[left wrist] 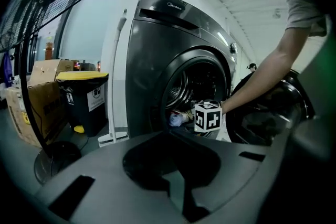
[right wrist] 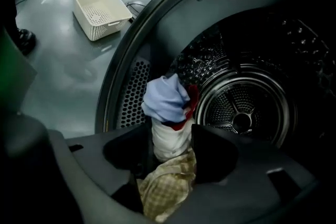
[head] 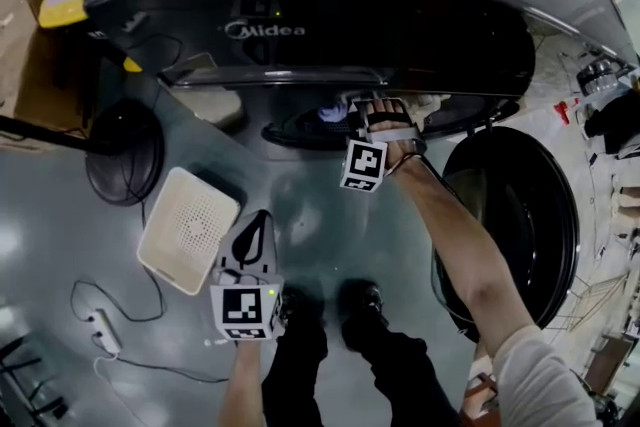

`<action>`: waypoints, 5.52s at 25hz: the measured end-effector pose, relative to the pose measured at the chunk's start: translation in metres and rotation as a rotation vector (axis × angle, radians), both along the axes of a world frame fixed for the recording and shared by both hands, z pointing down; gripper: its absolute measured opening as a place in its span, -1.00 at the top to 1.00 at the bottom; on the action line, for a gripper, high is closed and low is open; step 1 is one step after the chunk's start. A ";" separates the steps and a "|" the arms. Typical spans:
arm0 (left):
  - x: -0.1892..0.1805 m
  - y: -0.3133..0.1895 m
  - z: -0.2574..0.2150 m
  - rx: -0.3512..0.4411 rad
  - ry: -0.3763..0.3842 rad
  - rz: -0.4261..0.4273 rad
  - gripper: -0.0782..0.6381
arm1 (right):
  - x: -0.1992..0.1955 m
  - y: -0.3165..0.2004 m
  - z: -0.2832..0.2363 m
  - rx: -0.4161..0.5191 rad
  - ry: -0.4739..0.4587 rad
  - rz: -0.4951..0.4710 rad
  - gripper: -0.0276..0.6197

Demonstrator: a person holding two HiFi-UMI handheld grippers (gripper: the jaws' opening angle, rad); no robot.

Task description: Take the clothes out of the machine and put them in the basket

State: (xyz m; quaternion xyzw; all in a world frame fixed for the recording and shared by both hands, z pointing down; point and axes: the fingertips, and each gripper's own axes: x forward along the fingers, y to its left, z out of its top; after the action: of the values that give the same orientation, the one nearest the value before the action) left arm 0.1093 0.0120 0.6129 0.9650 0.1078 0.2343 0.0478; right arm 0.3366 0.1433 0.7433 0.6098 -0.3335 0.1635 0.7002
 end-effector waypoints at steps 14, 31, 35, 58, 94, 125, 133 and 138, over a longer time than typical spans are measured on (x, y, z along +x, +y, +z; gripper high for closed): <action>0.000 -0.009 0.006 0.020 0.004 -0.005 0.73 | 0.003 0.003 0.022 -0.042 -0.016 0.003 0.67; -0.013 0.012 -0.043 -0.008 -0.022 0.014 0.73 | -0.041 -0.004 -0.043 0.042 -0.009 -0.015 0.70; -0.020 0.016 -0.066 -0.017 -0.021 0.012 0.73 | -0.058 -0.007 -0.065 0.083 -0.031 -0.007 0.70; -0.042 0.032 -0.169 -0.033 -0.007 -0.004 0.73 | -0.163 0.030 -0.197 0.252 -0.065 0.075 0.70; -0.123 -0.094 -0.190 -0.009 0.003 -0.338 0.73 | -0.240 -0.070 -0.292 0.934 -0.488 0.348 0.71; -0.315 -0.279 -0.123 -0.020 -0.061 -0.800 0.73 | -0.389 -0.387 -0.226 0.777 -0.751 -0.114 0.71; -0.330 -0.295 -0.098 -0.032 -0.080 -0.814 0.73 | -0.401 -0.408 -0.161 0.673 -0.761 -0.134 0.71; -0.338 -0.302 -0.077 -0.033 -0.088 -0.809 0.73 | -0.402 -0.412 -0.101 0.556 -0.752 -0.127 0.71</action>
State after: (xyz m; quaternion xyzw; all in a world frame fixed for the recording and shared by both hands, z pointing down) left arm -0.2290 -0.2899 0.5356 0.9177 -0.2788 0.2361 0.1563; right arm -0.0657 -0.2686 0.6420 0.6512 -0.6316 0.2343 0.3495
